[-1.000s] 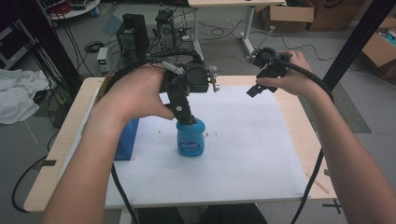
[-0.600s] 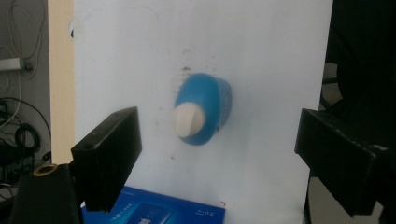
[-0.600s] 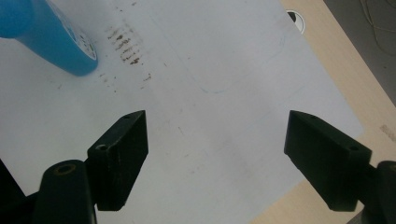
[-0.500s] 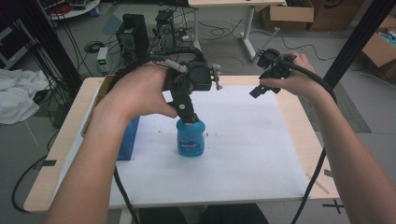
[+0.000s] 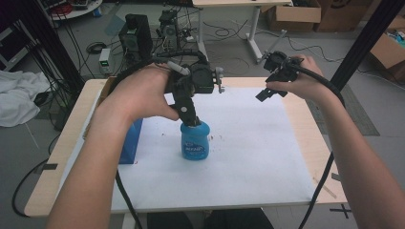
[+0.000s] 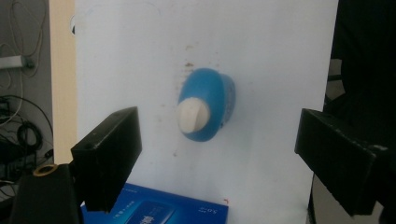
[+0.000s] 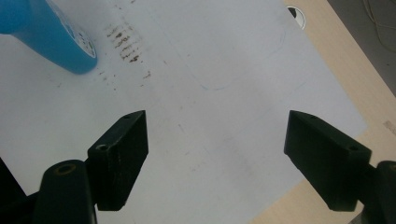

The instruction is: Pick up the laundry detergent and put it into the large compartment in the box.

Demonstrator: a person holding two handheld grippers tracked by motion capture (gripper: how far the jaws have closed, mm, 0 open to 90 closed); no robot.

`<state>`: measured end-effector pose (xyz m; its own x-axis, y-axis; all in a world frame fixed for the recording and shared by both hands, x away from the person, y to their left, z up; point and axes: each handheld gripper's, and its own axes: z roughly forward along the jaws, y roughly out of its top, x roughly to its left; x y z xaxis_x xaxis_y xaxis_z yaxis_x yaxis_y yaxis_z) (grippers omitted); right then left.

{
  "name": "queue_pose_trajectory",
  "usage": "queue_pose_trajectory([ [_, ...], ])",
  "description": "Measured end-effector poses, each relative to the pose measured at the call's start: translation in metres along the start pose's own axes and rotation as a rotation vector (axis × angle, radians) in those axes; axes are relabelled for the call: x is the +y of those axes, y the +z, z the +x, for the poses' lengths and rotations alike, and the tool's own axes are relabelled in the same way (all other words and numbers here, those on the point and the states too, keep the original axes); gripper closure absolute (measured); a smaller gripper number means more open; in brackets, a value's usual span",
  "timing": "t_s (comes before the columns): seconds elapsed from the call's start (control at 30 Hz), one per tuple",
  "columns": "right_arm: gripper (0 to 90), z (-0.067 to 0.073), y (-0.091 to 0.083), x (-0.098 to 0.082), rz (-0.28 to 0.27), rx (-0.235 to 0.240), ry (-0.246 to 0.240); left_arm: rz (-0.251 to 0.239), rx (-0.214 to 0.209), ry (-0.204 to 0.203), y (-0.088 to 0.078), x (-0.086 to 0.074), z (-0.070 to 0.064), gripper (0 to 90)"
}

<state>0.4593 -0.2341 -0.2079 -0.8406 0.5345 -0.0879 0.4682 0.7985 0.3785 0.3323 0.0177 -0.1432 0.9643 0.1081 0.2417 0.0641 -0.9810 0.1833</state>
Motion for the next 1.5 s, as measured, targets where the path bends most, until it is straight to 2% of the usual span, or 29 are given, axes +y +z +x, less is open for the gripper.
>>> queue_pose_trajectory([
  [0.33,22.1,-0.002,0.001,-0.001,0.004,0.001,0.0,0.061,-0.006,0.016,0.02,0.003,0.004,15.4],
  [0.47,22.2,-0.002,0.002,-0.002,0.008,0.001,0.0,0.065,-0.013,0.019,0.028,0.004,0.007,15.4],
  [0.67,22.3,-0.003,0.004,-0.003,0.01,0.004,0.003,0.085,-0.016,0.002,0.04,0.002,0.013,15.5],
  [0.77,22.5,-0.004,0.005,-0.004,0.016,0.008,0.002,0.113,-0.011,0.008,0.048,0.001,0.014,15.5],
  [1.13,22.6,-0.006,0.009,-0.006,0.013,0.018,0.002,0.123,-0.028,0.012,0.067,0.001,0.019,15.6],
  [1.23,22.6,-0.007,0.011,-0.007,0.018,0.019,0.002,0.14,-0.036,0.016,0.074,0.002,0.02,15.5],
  [1.33,22.6,-0.007,0.011,-0.007,0.017,0.021,0.005,0.142,-0.046,0.0,0.08,0.003,0.021,15.5],
  [1.5,22.9,-0.007,0.013,-0.008,0.022,0.024,0.006,0.156,-0.058,0.002,0.088,0.002,0.024,15.5],
])
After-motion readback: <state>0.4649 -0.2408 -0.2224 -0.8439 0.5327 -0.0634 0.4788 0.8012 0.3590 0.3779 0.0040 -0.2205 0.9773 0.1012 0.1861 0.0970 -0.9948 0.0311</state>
